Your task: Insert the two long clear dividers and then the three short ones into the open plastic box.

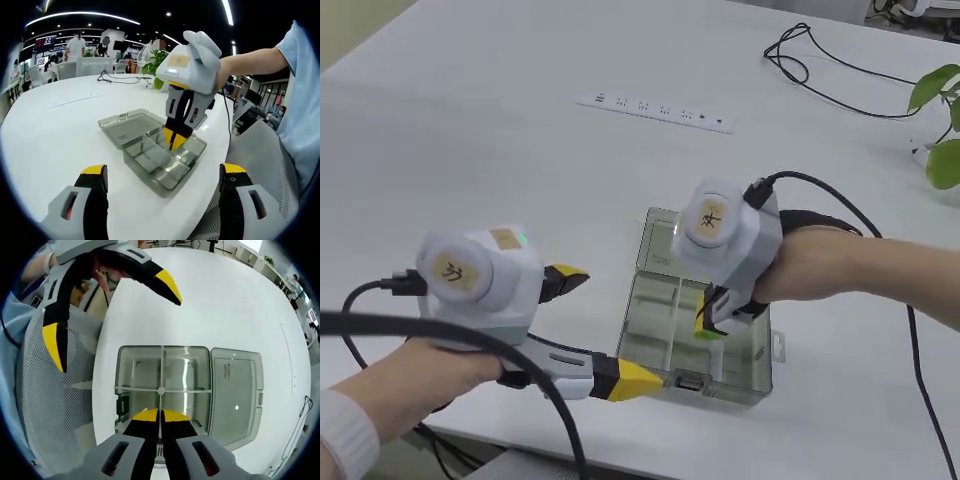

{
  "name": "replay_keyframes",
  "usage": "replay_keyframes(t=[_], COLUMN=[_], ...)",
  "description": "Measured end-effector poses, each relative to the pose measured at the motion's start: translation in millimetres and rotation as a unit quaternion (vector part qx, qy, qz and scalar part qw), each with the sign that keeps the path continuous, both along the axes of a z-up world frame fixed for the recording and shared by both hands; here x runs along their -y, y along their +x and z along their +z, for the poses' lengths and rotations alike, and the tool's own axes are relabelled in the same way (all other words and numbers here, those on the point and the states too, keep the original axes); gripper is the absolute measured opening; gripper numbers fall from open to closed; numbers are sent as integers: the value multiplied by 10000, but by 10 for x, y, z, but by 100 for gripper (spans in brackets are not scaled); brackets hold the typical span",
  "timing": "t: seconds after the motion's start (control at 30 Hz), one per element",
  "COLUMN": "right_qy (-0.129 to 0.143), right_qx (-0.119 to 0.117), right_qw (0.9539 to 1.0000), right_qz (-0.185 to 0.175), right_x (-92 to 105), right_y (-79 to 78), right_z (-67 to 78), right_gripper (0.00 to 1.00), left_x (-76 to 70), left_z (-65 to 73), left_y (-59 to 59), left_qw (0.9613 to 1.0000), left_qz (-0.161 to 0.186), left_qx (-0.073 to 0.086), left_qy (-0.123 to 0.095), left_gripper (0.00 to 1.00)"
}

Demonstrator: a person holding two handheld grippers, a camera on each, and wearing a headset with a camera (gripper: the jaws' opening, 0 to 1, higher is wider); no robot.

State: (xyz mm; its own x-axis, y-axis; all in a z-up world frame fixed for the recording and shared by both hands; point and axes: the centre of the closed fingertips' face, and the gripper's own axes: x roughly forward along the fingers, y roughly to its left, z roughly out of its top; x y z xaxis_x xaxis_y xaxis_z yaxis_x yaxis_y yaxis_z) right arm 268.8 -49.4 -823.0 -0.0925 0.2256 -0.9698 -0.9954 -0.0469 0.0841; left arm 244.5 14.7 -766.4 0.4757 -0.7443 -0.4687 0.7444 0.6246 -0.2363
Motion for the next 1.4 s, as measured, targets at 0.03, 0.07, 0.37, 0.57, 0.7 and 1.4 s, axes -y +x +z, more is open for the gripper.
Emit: replay_keyframes(t=[0.03, 0.07, 0.37, 0.57, 0.7, 1.4], right_qy=[-16, -22, -90, -91, -78, 574], right_qx=[1, 2, 90, 78, 120, 93], right_qw=[10000, 10000, 9999, 9999, 9998, 9980], right_qz=[0, 0, -45, -119, -100, -241], right_x=[1, 5, 2, 8, 11, -28], right_y=[2, 2, -8, -6, -2, -3], right_z=[4, 4, -66, -62, -66, 30], right_gripper=[2, 2, 1, 1, 1, 31], left_x=[0, -1, 3, 11, 23, -1], left_z=[2, 3, 53, 69, 81, 83], left_y=[4, 8, 48, 47, 42, 27], left_qw=[10000, 10000, 9999, 9998, 9998, 9997], left_qz=[0, 4, 18, 35, 39, 112], left_qx=[7, 12, 134, 174, 197, 208], left_qy=[-4, -7, -33, -50, -53, -81], left_gripper=[94, 94, 95, 94, 94, 94])
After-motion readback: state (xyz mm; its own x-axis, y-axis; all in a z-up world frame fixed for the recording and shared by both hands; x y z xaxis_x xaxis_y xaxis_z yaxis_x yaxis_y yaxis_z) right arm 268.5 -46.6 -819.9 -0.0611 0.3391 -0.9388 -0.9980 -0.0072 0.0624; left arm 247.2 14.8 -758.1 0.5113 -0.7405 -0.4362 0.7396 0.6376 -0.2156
